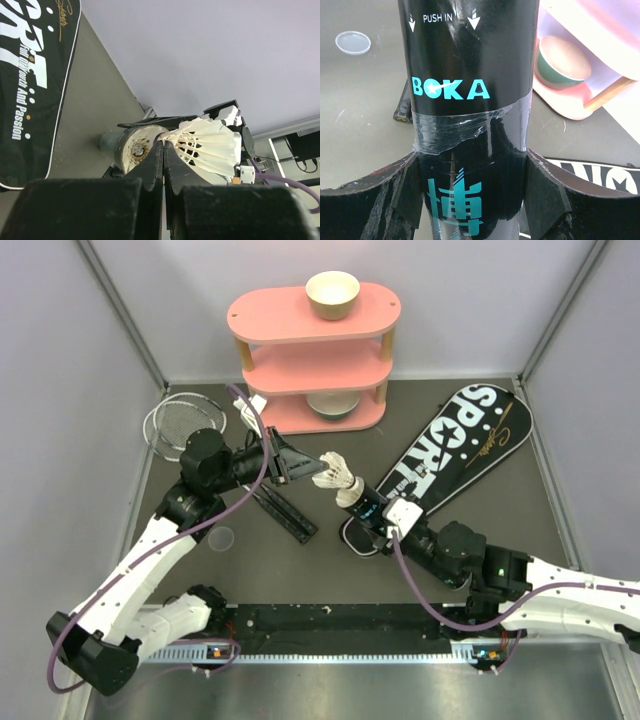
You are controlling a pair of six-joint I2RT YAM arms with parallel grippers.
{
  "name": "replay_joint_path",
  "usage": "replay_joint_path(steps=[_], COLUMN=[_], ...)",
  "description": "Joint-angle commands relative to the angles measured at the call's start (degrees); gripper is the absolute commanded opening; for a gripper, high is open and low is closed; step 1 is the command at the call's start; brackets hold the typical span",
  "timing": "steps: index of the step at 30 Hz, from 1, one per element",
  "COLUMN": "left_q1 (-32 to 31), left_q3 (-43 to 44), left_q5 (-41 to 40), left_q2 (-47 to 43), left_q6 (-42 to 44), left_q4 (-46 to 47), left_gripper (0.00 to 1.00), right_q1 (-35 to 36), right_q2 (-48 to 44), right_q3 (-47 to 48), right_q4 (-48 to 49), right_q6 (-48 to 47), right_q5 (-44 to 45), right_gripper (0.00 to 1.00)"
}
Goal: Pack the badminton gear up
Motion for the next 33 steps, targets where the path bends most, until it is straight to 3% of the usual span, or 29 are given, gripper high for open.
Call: replay_joint_path(steps=[1,6,12,16,17,18,21,25,33], left_q1=[-0.1,-0.4,-6.6,-10.1,-10.0,-10.1,-10.0,-9.8,-9.3], left_q3=[0.5,-1.1,0.6,5.1,5.6,6.1,7.3,7.6,11.1], left_q5=[2.4,2.8,3.8,2.1,1.4,0.3,-3.5,-4.8,-8.3], left_q2=[-1.5,-0.9,4.2,6.7,7.0,6.8,5.8,4.6,2.5], left_q6=[0.5,-1.1,-0.2,4.8,7.1,8.4,12.2,15.2,22.4], left_q4=[1.4,3.1,3.5,-4.2,-6.1,-8.3,-12.6,-14.7,-20.6], left_gripper=[0.00,0.00,0.00,0.00,0.04,0.17,0.39,0.59,0.80], right_q1=[0.3,0.3,0.3,0.3,0.3,0.3,0.3,0.4,0.3], right_q2=[-1.9,-3.5,-3.9,-4.7,-5.0,-5.1,-6.2,-7.4,-8.2], right_q3=[1.6,1.1,0.6,0.4,0.3,0.1,-0.3,-0.7,-0.9], right_q4=[5.8,8.5,9.8,9.4,9.4,9.3,8.6,7.8,7.2], right_q6=[0.4,0.0,-1.7,-2.0,-2.0,-1.9,-1.7,-1.6,-1.7], right_q5=[0.1,-2.6,-5.3,-5.4,-5.5,-5.5,-5.6,-5.8,-7.3], right_gripper=[0.00,0.00,0.00,0.00,0.00,0.00,0.00,0.00,0.00])
